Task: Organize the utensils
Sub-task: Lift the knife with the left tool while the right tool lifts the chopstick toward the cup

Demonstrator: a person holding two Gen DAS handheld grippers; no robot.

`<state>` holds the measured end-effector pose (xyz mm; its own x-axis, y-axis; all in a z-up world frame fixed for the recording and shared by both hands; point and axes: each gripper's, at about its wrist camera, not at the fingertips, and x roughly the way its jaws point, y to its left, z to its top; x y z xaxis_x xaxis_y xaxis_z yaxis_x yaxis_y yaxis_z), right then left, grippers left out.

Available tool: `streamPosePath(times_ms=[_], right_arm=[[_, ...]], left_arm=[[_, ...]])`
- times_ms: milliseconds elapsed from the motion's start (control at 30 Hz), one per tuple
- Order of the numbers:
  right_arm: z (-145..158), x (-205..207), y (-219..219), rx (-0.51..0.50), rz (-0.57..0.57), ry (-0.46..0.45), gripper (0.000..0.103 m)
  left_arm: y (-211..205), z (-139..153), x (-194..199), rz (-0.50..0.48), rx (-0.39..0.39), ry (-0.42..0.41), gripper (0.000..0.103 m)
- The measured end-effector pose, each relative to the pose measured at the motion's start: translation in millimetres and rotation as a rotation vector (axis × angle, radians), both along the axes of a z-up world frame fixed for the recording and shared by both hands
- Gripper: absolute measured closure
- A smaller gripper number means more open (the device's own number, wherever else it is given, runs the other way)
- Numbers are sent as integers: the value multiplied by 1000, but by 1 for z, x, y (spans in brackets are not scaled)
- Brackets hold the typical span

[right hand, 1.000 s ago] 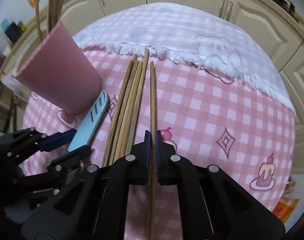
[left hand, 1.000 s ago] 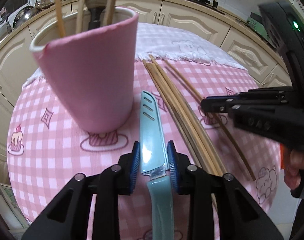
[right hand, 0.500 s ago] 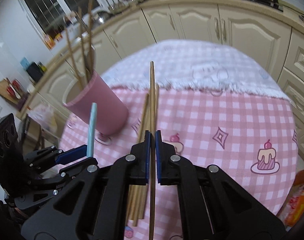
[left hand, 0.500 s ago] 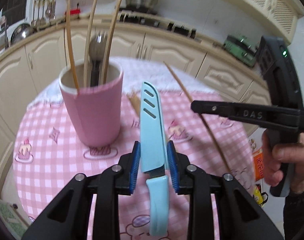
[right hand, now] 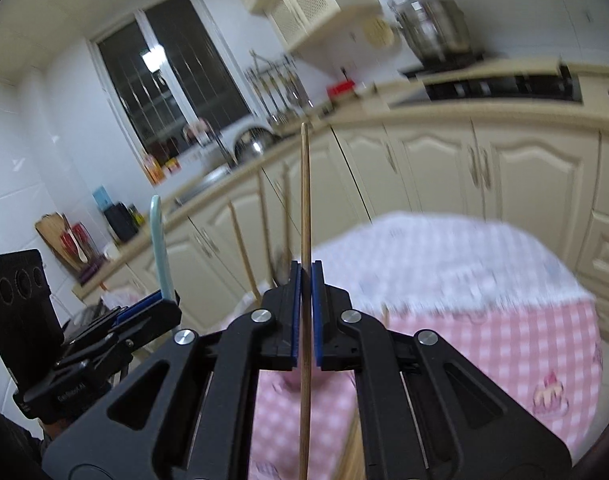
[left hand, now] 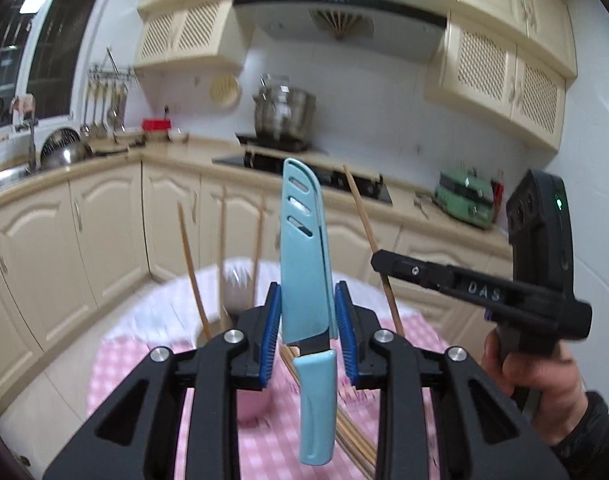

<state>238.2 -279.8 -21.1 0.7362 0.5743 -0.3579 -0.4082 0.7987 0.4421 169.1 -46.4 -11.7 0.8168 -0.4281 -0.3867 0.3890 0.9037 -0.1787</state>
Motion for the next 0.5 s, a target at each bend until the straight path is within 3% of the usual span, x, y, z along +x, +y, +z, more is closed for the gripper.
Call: streamPosePath(times_ms=[300, 500], right_arm=[[45, 35, 37, 49, 22, -152, 98], [49, 53, 51, 52, 3, -200, 98]], left_arm=[[26, 37, 37, 67, -69, -94, 77], [31, 44, 60, 93, -75, -121, 77]])
